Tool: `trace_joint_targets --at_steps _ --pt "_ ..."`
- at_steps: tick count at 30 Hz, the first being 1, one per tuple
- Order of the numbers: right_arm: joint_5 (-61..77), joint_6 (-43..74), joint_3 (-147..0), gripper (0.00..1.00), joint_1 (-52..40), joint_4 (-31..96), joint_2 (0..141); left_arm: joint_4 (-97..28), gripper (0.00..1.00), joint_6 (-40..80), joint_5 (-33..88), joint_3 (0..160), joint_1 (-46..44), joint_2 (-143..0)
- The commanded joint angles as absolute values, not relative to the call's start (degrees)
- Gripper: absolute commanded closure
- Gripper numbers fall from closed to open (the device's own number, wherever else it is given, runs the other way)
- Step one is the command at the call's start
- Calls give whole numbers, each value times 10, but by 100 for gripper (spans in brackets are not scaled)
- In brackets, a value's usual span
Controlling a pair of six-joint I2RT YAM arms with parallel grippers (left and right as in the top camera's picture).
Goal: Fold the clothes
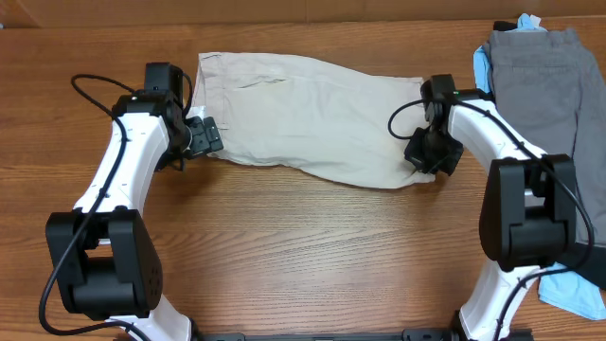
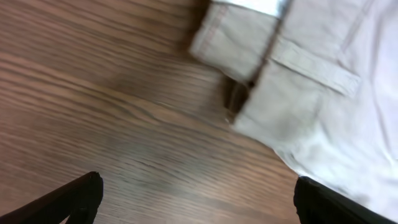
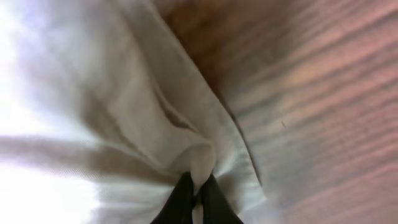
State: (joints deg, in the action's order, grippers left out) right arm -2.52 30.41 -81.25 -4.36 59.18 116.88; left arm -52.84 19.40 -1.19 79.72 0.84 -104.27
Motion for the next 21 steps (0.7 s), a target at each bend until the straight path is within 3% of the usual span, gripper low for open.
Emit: trace_joint_targets --at_steps 1,5,8,12,16,21 --pt "-1 256 -815 87 -38 592 1083 -556 0 145 41 853 10 -1026" --pt "18 211 -834 33 -38 584 1021 -610 0 127 41 926 10 -1026" --pt "19 195 -834 21 -38 557 1009 -631 0 108 41 971 10 -1026" --pt "54 171 -830 20 -38 512 1028 -615 0 71 44 995 12 -1026" --pt "98 160 -819 28 -38 466 1058 -575 0 9 112 995 27 -1037" --pt "113 134 -818 30 -34 444 1095 -535 0 -17 144 995 59 -1066"
